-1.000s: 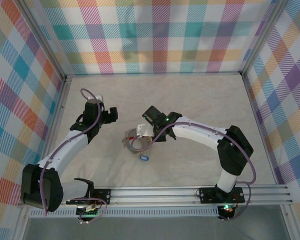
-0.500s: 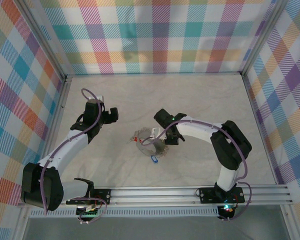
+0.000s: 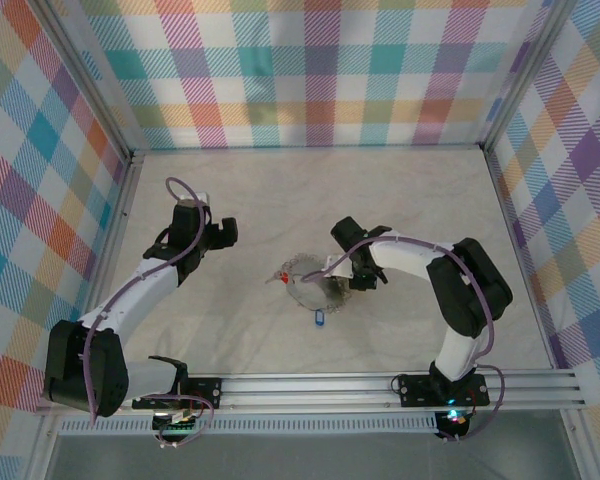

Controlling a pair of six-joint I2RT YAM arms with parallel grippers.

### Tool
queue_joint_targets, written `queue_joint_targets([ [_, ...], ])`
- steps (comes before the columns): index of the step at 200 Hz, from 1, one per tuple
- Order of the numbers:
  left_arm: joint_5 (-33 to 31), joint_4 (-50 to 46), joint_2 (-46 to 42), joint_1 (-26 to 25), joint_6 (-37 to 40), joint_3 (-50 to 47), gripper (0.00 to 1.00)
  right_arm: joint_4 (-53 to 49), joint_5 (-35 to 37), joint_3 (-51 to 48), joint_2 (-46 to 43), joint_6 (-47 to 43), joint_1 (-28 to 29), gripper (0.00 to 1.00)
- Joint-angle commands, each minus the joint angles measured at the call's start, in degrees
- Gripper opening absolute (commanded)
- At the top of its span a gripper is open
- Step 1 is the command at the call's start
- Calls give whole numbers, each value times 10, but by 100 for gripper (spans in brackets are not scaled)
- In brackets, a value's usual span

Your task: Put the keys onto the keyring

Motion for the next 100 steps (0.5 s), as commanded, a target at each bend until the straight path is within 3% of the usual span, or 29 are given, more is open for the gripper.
queue_joint_targets([
  [1,34,8,3,11,27,-6,100,-19,6,-17,-2,-1,-15,23],
  [21,79,22,-1,11,54,-7,100,-3,11,-35,-25,-1,-24,27],
  [37,69,27,-3,11,54,-9,100,21,12,-53,-57,2,-34,33],
  [45,56,29,-4,11,51,-11,100,30,11,-59,-74,5,-41,42],
  [52,47,29,-4,11,51,-10,100,35,8,-63,-87,8,-47,59],
  [53,46,28,-4,11,50,-9,100,36,7,-63,-89,9,-48,65],
  [54,45,28,-4,11,50,-10,100,36,7,-63,-91,9,-49,81],
  [55,44,28,-3,11,50,-10,100,36,7,-63,-93,9,-50,91],
  [58,40,28,-4,11,50,-9,100,39,5,-64,-97,11,-52,99],
  [100,-6,32,-41,11,59,-9,100,99,-43,-63,-220,84,-94,100],
])
